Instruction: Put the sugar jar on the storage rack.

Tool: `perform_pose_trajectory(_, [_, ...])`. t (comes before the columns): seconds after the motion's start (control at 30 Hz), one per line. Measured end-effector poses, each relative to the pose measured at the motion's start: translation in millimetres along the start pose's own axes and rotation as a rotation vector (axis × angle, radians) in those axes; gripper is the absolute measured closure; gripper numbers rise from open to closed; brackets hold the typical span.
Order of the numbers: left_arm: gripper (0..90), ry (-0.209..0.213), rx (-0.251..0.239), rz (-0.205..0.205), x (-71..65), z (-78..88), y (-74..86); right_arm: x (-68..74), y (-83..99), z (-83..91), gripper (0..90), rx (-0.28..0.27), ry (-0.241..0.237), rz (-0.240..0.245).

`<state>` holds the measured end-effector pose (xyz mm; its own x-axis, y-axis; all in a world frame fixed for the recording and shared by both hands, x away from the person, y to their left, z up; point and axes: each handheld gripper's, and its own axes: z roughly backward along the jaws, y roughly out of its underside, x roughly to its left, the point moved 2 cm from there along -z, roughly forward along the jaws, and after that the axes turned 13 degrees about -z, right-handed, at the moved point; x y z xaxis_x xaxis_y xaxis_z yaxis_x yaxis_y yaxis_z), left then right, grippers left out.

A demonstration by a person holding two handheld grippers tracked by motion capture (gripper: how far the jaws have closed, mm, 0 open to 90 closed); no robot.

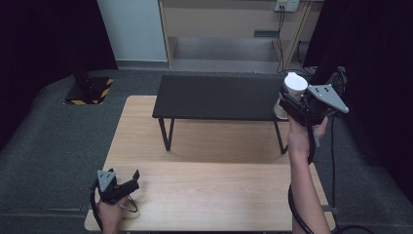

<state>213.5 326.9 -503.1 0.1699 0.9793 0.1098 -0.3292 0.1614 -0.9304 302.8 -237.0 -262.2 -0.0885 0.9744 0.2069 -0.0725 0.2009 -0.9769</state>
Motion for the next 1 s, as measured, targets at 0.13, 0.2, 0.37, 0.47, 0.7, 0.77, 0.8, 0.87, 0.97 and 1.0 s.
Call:
perform_pose_trajectory(0.13, [0.0,0.002,0.002,-0.001,0.3,0.0,-0.2,1.1,0.3,-11.8,30.7,0.001,-0.01,0.013])
perform_pose_trajectory(0.2, [0.0,0.003,0.002,0.0,0.6,-0.1,-0.2,1.3,0.6,-17.5,30.6,0.001,-0.016,0.012])
perform_pose_trajectory(0.37, [0.0,0.003,0.003,-0.003,0.5,-0.2,-0.3,1.8,1.3,-30.6,30.7,0.003,-0.026,0.014])
perform_pose_trajectory(0.47, [0.0,0.004,0.004,-0.002,0.7,-0.5,-0.5,2.1,2.0,-36.6,30.7,0.005,-0.021,0.015])
perform_pose_trajectory(0.7, [0.0,0.008,0.002,0.007,2.0,-0.8,-0.2,-3.4,6.3,-49.7,30.6,0.007,-0.009,-0.005])
perform_pose_trajectory(0.77, [0.0,0.011,0.007,0.011,3.0,-1.2,-1.0,-5.2,7.1,-51.9,30.6,0.007,-0.011,-0.011])
perform_pose_trajectory(0.8, [0.0,0.013,0.012,0.013,3.5,-1.6,-1.7,-5.8,7.6,-53.4,30.6,0.007,-0.009,-0.012])
perform_pose_trajectory(0.87, [0.0,0.014,0.018,0.01,3.7,-1.9,-2.5,-6.8,8.2,-56.6,30.6,0.008,-0.007,-0.013])
perform_pose_trajectory(0.97, [0.0,0.014,0.019,0.007,3.4,-2.2,-2.6,-8.0,9.7,-60.3,30.6,0.009,-0.004,-0.015])
perform_pose_trajectory(1.0, [0.0,0.014,0.019,0.006,3.3,-2.3,-2.7,-8.5,10.2,-61.2,30.6,0.01,-0.003,-0.015])
